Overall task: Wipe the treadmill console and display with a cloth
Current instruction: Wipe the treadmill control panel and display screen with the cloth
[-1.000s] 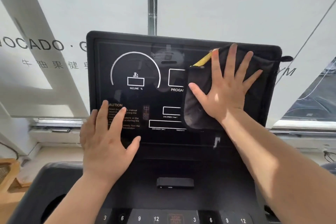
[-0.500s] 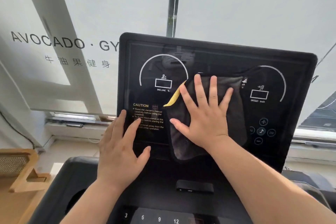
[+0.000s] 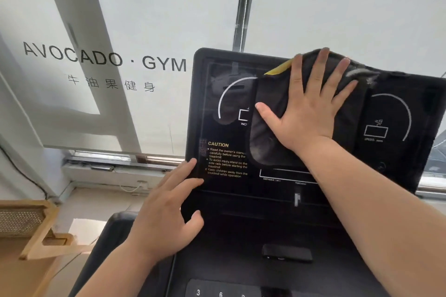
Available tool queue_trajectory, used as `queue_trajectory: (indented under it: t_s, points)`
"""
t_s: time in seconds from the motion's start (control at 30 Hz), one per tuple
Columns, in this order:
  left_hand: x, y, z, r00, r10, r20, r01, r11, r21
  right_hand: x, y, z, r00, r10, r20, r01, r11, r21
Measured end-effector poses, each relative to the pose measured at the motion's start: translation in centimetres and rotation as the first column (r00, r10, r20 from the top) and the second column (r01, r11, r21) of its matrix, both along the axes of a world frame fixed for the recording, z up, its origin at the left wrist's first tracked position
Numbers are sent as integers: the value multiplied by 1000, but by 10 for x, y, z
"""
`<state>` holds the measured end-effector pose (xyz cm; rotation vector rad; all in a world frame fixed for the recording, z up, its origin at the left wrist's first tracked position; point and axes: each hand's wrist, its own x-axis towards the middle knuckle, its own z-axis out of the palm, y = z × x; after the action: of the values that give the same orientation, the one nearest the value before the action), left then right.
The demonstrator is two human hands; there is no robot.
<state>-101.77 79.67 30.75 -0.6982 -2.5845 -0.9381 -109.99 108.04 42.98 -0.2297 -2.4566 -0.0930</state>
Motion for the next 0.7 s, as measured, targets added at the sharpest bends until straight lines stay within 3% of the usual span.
queue_trajectory:
  t_s: [0.2, 0.37, 0.47, 0.57, 0.7]
  points:
    - [-3, -2, -12, 999, -26, -31, 29, 995, 94, -1, -66, -25, 977, 204, 67, -213, 960, 182]
    - [-5, 2, -17, 999, -15, -51, 24, 985, 170, 28, -49, -78, 941, 310, 135, -338, 881, 330]
    - [-4, 2, -12, 1000, -3, -17, 7, 972, 236, 42, -15, -85, 964, 239, 112, -263, 912, 315]
    - [0, 2, 1, 994, -20, 107, -20, 933, 360, 42, 10, -68, 990, 106, 89, -121, 977, 178]
    - [2, -3, 4, 984, -56, 167, -2, 944, 331, 16, -2, -23, 998, 15, 60, -18, 999, 49]
